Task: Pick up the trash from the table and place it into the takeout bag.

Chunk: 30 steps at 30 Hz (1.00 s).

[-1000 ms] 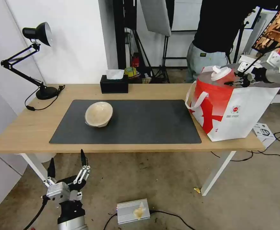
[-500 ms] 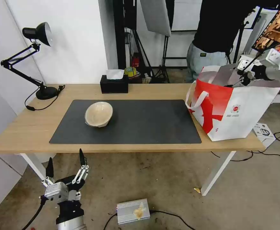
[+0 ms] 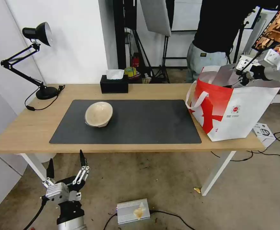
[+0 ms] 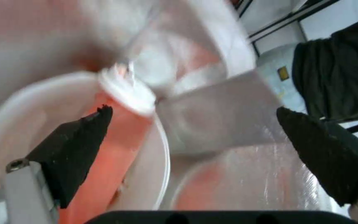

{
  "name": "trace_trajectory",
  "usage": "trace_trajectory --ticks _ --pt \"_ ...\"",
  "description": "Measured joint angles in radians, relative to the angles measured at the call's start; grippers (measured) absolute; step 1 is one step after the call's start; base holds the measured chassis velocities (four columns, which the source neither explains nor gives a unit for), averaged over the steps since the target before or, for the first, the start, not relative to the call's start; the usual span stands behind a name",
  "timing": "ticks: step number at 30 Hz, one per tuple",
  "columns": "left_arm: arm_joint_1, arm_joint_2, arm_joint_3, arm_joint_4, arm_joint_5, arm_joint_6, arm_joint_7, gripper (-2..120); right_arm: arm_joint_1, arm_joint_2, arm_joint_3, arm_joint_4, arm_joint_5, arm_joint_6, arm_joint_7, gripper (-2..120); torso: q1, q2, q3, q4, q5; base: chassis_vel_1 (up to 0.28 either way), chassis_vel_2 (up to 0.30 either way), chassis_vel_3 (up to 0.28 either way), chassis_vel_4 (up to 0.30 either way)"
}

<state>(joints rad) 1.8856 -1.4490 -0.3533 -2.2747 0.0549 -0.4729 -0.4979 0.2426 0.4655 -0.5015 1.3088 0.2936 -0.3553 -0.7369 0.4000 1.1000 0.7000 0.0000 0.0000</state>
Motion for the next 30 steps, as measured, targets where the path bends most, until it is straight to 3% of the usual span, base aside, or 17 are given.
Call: trace_trajectory --ticks 8,11,12,16,17,21,23,26,27,30 --pt "0.002 0.003 -0.003 0.0 0.0 -0.001 0.0 100 -0.118 -0.027 0.161 0.101 0.22 -0.058 0.214 100 0.0 0.0 0.0 0.0 -0.0001 0.0 0.0 0.0 0.0" --pt "-0.004 0.004 -0.009 -0.004 -0.011 0.0 -0.001 100 -0.249 -0.06 0.273 0.221 0.386 -0.08 0.422 100 0.0 0.0 0.0 0.0 -0.0002 0.0 0.0 0.0 0.0" --pt "-0.004 0.004 -0.009 -0.004 -0.011 0.0 -0.001 100 -0.249 -0.06 0.273 0.221 0.386 -0.08 0.422 100 0.0 0.0 0.0 0.0 -0.0002 0.0 0.0 0.0 0.0" --pt "-0.007 0.006 -0.011 -0.001 -0.017 0.001 -0.003 100 -0.356 -0.075 0.351 0.327 0.506 -0.066 0.623 100 0.0 0.0 0.0 -0.0002 0.0 0.0 0.0 0.0 0.0" --pt "-0.007 0.006 -0.011 -0.001 -0.017 0.001 -0.003 100 -0.356 -0.075 0.351 0.327 0.506 -0.066 0.623 100 0.0 0.0 0.0 -0.0002 0.0 0.0 0.0 0.0 0.0" --pt "-0.01 0.01 -0.008 0.002 -0.02 0.002 -0.003 100 -0.435 -0.068 0.381 0.458 0.689 -0.022 0.932 100 0.0 0.0 0.0 0.0002 -0.0003 0.0 0.0 0.0 0.0" --pt "-0.011 0.012 -0.008 0.002 -0.021 0.002 -0.003 100 -0.451 -0.066 0.386 0.481 0.708 -0.005 0.979 100 0.0 0.0 0.0 0.0001 -0.0004 0.0 0.0 0.0 0.0" --pt "-0.01 0.016 -0.008 0.002 -0.023 0.003 -0.003 100 -0.561 -0.039 0.418 0.583 0.734 0.085 1.19 100 0.0 0.0 0.0 0.0001 -0.0001 0.0 0.0 0.0 0.0" --pt "-0.01 0.016 -0.008 0.002 -0.023 0.003 -0.003 100 -0.561 -0.039 0.418 0.583 0.734 0.085 1.19 100 0.0 0.0 0.0 0.0001 -0.0001 0.0 0.0 0.0 0.0" --pt "-0.011 0.018 -0.012 0.0 -0.024 0.003 -0.003 100 -0.667 -0.013 0.45 0.657 0.636 0.178 1.298 100 0.0 0.0 0.0 0.0001 0.0 0.0 0.0 0.0 0.0"
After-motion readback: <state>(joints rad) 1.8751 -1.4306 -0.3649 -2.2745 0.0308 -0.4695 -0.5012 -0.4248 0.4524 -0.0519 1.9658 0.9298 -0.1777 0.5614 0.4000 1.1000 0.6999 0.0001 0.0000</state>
